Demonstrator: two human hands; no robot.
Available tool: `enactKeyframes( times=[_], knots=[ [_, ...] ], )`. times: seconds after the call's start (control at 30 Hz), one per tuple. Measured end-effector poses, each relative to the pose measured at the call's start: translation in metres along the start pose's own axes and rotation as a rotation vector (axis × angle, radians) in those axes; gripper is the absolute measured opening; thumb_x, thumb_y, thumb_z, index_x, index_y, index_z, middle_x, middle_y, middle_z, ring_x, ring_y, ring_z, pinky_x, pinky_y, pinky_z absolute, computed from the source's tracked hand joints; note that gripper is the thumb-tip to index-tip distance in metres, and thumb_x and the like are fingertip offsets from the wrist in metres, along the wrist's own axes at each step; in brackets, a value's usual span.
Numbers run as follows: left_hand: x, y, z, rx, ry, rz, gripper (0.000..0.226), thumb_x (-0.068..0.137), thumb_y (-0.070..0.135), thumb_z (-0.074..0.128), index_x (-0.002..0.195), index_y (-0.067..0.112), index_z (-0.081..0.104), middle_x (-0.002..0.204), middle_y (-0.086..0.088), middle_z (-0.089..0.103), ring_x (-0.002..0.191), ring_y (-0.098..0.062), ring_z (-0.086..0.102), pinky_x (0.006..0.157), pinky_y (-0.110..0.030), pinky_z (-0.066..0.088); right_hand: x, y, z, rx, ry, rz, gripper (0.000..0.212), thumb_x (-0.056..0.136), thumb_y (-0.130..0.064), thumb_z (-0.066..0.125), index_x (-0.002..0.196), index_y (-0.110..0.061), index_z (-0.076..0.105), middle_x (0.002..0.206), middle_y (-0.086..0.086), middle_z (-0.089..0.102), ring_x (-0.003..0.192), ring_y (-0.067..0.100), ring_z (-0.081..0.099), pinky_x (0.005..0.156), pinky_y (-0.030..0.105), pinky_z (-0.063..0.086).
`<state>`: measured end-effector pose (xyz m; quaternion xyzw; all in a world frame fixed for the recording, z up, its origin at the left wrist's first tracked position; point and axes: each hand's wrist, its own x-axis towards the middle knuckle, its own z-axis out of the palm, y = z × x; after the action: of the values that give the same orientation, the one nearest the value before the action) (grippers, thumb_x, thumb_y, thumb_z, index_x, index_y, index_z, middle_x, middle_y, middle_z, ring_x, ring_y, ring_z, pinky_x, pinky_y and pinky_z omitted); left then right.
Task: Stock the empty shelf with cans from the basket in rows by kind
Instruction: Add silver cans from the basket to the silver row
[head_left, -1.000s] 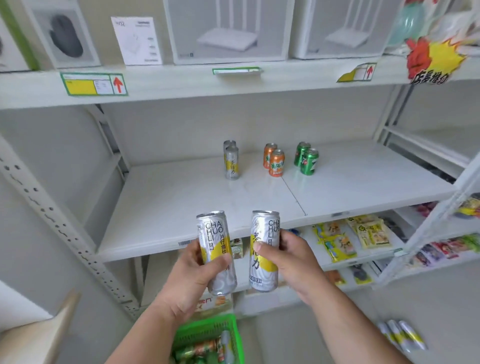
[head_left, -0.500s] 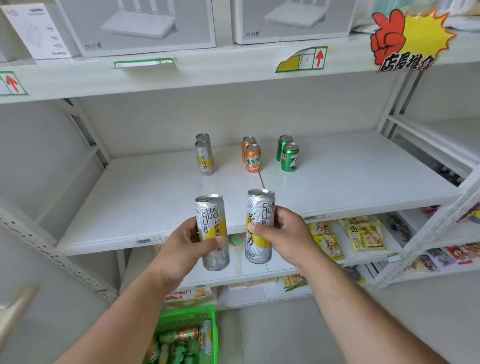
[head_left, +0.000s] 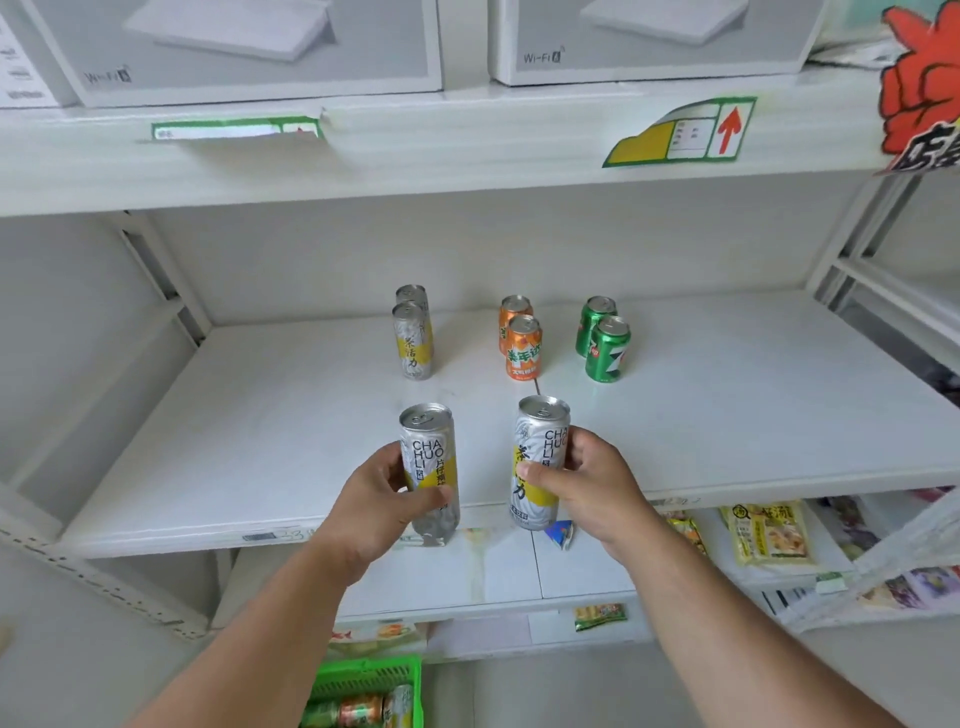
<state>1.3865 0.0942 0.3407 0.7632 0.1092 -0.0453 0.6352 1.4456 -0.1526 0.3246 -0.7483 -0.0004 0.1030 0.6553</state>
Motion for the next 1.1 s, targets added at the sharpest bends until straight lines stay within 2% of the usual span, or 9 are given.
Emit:
enactKeyframes(
  times=[0.07,0.1,0.3,0.53,0.67,0.77,0.97,1.03,1.1],
  knots=[
    [0.021,-0.007,-0.005,0.015,-0.002,0.002,0.033,0.079,0.007,0.082,0.107,0.019,0.07,0.101,-0.001,0.077,0.098,-0.017,0.071,0.084,-0.028,0.055,0.017,0.004,0.004,-0.023,0.018,0.022,0.031,0.079,-0.012,0.086,0.106,-0.021,0.073,0.102,-0.004,0.081,0.096,0.015,0.077,0.095,0.045,0.061],
    [0.031,-0.011,-0.007,0.029,-0.002,0.004,0.033,0.079,0.007,0.082,0.107,0.019,0.07,0.103,-0.001,0.077,0.101,-0.017,0.071,0.087,-0.029,0.054,0.025,0.007,0.005,-0.029,0.025,0.031,0.032,0.078,-0.014,0.086,0.106,-0.022,0.073,0.101,-0.005,0.081,0.096,0.014,0.077,0.095,0.045,0.061],
    [0.074,-0.028,-0.012,0.118,0.037,-0.039,0.039,0.076,0.008,0.084,0.107,0.024,0.067,0.102,0.004,0.076,0.1,-0.014,0.07,0.089,-0.029,0.056,0.07,0.012,0.015,-0.088,0.036,0.059,0.05,0.058,-0.033,0.084,0.106,-0.023,0.073,0.099,-0.006,0.08,0.094,0.016,0.077,0.094,0.049,0.06],
    [0.11,-0.035,-0.015,0.181,0.058,-0.071,0.056,0.071,0.012,0.087,0.117,0.029,0.061,0.109,0.006,0.074,0.107,-0.013,0.069,0.099,-0.038,0.055,0.124,0.021,0.02,-0.145,0.007,0.023,0.062,0.05,-0.043,0.08,0.108,-0.025,0.066,0.101,-0.006,0.078,0.095,0.015,0.075,0.094,0.05,0.059],
    [0.126,-0.037,-0.019,0.2,0.067,-0.085,0.062,0.07,0.015,0.089,0.122,0.033,0.06,0.113,0.009,0.073,0.11,-0.008,0.067,0.1,-0.035,0.053,0.142,0.026,0.023,-0.215,-0.015,0.015,0.057,0.06,-0.032,0.084,0.112,-0.03,0.062,0.107,-0.01,0.075,0.099,0.015,0.072,0.094,0.045,0.059],
    [0.137,-0.036,-0.022,0.209,0.043,-0.098,0.064,0.074,0.007,0.086,0.126,0.032,0.057,0.115,0.01,0.073,0.111,-0.004,0.066,0.099,-0.029,0.051,0.15,0.032,0.024,-0.259,-0.026,0.022,0.054,0.07,-0.026,0.085,0.118,-0.03,0.06,0.11,-0.011,0.073,0.101,0.015,0.07,0.093,0.041,0.058],
    [0.143,-0.032,-0.029,0.296,-0.027,-0.109,0.062,0.08,0.009,0.083,0.131,0.032,0.055,0.12,0.016,0.069,0.112,0.008,0.061,0.09,-0.014,0.048,0.147,0.038,0.027,-0.302,0.003,0.042,0.049,0.075,-0.027,0.085,0.118,-0.028,0.061,0.107,-0.011,0.074,0.098,0.013,0.071,0.086,0.034,0.057],
    [0.137,-0.035,-0.032,0.303,-0.044,-0.127,0.069,0.082,0.006,0.081,0.139,0.031,0.05,0.132,0.017,0.062,0.121,0.003,0.056,0.089,-0.016,0.047,0.137,0.041,0.028,-0.308,-0.008,0.086,0.055,0.073,-0.035,0.084,0.124,-0.028,0.061,0.114,-0.012,0.073,0.104,0.012,0.07,0.093,0.036,0.056],
    [0.129,-0.042,-0.034,0.236,0.03,-0.155,0.08,0.083,0.007,0.079,0.149,0.032,0.041,0.144,0.016,0.051,0.129,-0.006,0.052,0.091,-0.021,0.046,0.115,0.046,0.029,-0.35,0.069,0.085,0.065,0.075,-0.045,0.081,0.134,-0.029,0.057,0.13,-0.012,0.067,0.116,0.012,0.064,0.103,0.037,0.052]
  ],
)
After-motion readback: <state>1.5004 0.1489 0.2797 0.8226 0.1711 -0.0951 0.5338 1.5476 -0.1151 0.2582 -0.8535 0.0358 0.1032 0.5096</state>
